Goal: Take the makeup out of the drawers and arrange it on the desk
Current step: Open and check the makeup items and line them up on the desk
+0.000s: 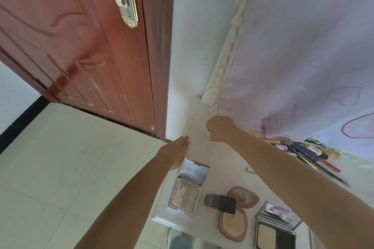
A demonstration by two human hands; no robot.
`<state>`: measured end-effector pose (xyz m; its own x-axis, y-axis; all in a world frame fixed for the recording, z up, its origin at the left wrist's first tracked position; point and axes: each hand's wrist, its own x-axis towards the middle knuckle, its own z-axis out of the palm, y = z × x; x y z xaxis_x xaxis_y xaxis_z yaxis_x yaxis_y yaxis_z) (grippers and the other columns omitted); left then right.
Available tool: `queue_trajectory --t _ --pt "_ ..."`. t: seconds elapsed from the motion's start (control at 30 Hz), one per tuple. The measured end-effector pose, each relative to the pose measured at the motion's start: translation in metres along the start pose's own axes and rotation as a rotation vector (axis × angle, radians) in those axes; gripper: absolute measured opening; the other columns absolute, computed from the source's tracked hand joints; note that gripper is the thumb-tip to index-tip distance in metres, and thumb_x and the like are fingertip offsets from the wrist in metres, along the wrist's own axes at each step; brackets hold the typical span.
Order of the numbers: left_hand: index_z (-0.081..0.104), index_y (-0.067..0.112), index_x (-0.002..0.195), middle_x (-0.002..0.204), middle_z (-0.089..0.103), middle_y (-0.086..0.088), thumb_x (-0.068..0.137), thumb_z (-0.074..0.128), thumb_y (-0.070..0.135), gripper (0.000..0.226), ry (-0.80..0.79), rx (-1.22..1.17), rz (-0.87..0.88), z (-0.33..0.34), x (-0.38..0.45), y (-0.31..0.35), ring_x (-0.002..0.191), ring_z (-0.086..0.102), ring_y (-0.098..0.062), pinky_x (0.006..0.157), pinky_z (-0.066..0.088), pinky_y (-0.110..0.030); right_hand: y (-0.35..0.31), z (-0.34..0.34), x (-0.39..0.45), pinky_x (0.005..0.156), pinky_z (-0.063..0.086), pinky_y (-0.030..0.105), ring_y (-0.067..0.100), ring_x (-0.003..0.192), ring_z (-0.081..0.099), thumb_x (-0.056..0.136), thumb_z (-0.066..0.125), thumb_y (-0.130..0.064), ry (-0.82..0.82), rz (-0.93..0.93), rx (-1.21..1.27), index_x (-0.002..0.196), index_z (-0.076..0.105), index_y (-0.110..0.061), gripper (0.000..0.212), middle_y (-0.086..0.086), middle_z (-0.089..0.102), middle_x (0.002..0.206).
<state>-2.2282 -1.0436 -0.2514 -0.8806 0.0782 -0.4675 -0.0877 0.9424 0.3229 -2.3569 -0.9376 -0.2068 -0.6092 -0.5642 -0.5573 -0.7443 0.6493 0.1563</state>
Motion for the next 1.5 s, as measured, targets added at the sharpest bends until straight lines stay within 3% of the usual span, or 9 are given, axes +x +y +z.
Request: queue_trajectory --t 0.2,0.43,0.53,0.63,0.77,1.07,1.3,1.4,1.5 --pt "0.019 0.005 0.145 0.157 0.004 0.0 0.098 0.03 0.009 0.048 -0.003 0.009 0.013 0.001 0.0 -0.001 0.144 0.008 -0.01 0.11 0.031 -0.031 0.001 0.001 -0.002 0.079 0.044 0.027 0.025 0.108 0.057 0.087 0.052 -0.009 -0.019 0.003 -0.035 0.109 0.058 -0.008 0.023 0.008 0.057 0.117" --pt "0.017 0.016 0.146 0.157 0.009 -0.002 0.098 0.032 0.011 0.051 0.105 0.1 -0.111 -0.006 -0.007 -0.004 0.145 0.01 -0.019 0.115 0.024 -0.034 0.009 -0.015 -0.021 0.097 0.042 0.032 0.021 0.122 0.046 0.09 0.05 -0.023 -0.026 -0.015 0.013 0.128 0.045 -0.014 0.039 0.004 0.048 0.13" --pt "0.026 0.012 0.144 0.154 0.02 -0.008 0.098 0.033 0.013 0.047 0.227 0.102 -0.104 -0.025 -0.015 0.005 0.141 0.023 -0.025 0.112 0.027 -0.035 0.024 -0.023 -0.047 0.1 0.036 0.03 0.02 0.126 0.041 0.091 0.051 -0.029 0.029 -0.027 0.173 0.13 0.043 -0.015 0.043 0.004 0.047 0.133" --pt "0.051 0.002 0.128 0.136 0.048 -0.02 0.09 0.048 0.009 0.039 0.433 0.141 0.081 -0.041 -0.017 0.036 0.124 0.049 -0.035 0.1 0.043 -0.04 0.051 -0.008 -0.089 0.103 0.033 0.033 0.023 0.128 0.04 0.092 0.048 -0.029 0.112 0.007 0.312 0.135 0.039 -0.016 0.045 0.007 0.045 0.137" --pt "0.03 0.01 0.142 0.151 0.027 -0.009 0.098 0.034 0.022 0.046 0.35 0.162 0.231 -0.059 -0.016 0.105 0.14 0.024 -0.025 0.116 0.02 -0.035 0.093 0.04 -0.146 0.105 0.035 0.035 0.024 0.126 0.044 0.093 0.046 -0.031 0.137 0.158 0.377 0.13 0.047 -0.014 0.04 0.006 0.048 0.136" --pt "0.044 0.009 0.128 0.137 0.043 -0.009 0.097 0.035 0.023 0.036 0.22 0.364 0.39 -0.003 0.019 0.277 0.129 0.037 -0.026 0.103 0.036 -0.038 0.179 0.174 -0.261 0.098 0.036 0.027 0.017 0.118 0.049 0.092 0.05 -0.03 0.093 0.388 0.577 0.125 0.051 -0.016 0.037 0.001 0.055 0.128" --pt "0.032 0.009 0.141 0.152 0.025 -0.01 0.097 0.037 0.019 0.045 0.09 0.276 0.296 0.09 0.012 0.333 0.142 0.018 -0.023 0.116 0.016 -0.035 0.178 0.26 -0.282 0.112 0.021 0.03 0.021 0.139 0.02 0.086 0.058 -0.033 -0.046 0.045 0.394 0.143 0.025 -0.021 0.067 0.003 0.019 0.152" --pt "0.067 0.008 0.107 0.118 0.064 -0.012 0.07 0.074 0.019 0.039 0.274 0.218 0.331 0.103 -0.001 0.336 0.117 0.058 -0.026 0.096 0.048 -0.032 0.181 0.275 -0.28 0.111 0.022 0.029 0.019 0.137 0.022 0.088 0.053 -0.026 0.05 -0.004 0.415 0.143 0.026 -0.02 0.062 0.003 0.021 0.15" --pt "0.072 0.007 0.09 0.097 0.072 -0.009 0.062 0.067 0.02 0.031 0.357 0.133 0.335 0.116 -0.01 0.332 0.095 0.069 -0.027 0.077 0.056 -0.035 0.185 0.278 -0.284 0.105 0.029 0.024 0.023 0.129 0.036 0.074 0.059 -0.035 0.074 -0.005 0.584 0.135 0.042 -0.015 0.066 0.007 0.04 0.138"
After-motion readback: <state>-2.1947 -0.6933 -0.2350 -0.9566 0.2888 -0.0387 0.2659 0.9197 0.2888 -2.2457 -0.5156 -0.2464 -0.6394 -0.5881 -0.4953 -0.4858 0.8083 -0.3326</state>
